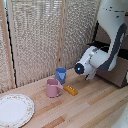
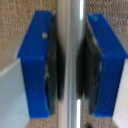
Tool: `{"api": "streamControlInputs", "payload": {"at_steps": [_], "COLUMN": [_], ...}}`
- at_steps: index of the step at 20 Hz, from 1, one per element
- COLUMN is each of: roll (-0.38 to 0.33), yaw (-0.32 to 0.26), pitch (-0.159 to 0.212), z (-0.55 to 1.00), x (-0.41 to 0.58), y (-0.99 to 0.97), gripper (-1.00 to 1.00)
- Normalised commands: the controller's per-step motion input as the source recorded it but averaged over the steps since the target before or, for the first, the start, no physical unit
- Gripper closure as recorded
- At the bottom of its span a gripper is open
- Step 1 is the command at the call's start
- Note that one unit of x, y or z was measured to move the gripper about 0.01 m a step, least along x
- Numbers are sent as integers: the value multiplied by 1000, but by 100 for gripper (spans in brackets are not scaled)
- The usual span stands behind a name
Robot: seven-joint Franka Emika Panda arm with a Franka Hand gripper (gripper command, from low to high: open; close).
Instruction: Please adjust your gripper to match the height of the lower drawer handle. Progress your gripper onward until it happens to touch the drawer handle. Now, firmly take hold of it with your gripper, then steadily retract it to swing the drawer wide open.
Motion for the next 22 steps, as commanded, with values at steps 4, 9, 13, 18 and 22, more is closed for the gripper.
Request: {"api": "streamControlInputs", "payload": {"at_steps": [4, 9, 13, 18, 22], "roll": [-25, 14, 149, 171, 211], "yaw": [29, 56, 63, 2, -89], "pitch": [2, 16, 0, 0, -2], "z": [0, 297, 716, 702, 491], "x": [51, 83, 120, 51, 61], "y": [270, -46, -66, 14, 145], "gripper": [-100, -100, -100, -100, -100]}}
